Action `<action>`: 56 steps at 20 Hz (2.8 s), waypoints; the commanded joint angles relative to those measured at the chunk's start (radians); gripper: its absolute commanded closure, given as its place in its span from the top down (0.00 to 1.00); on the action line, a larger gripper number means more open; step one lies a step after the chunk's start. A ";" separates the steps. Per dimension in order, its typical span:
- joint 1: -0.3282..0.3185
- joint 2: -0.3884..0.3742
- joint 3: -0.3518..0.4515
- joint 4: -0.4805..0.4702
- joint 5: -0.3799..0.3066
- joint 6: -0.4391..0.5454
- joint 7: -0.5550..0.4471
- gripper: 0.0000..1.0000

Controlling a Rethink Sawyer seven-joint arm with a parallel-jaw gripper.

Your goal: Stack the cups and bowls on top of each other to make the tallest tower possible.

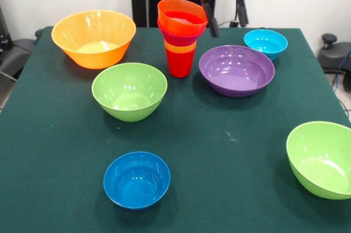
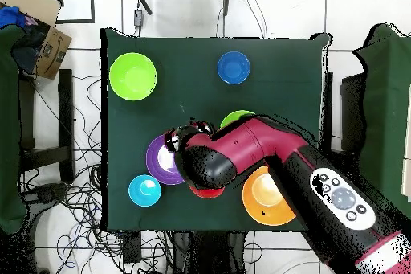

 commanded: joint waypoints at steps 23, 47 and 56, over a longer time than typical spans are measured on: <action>0.209 0.245 -0.267 -0.379 -0.108 0.109 -0.133 1.00; 0.316 0.293 -0.320 -0.477 -0.076 0.035 -0.012 1.00; 0.354 0.281 -0.388 -0.506 -0.089 0.020 0.006 1.00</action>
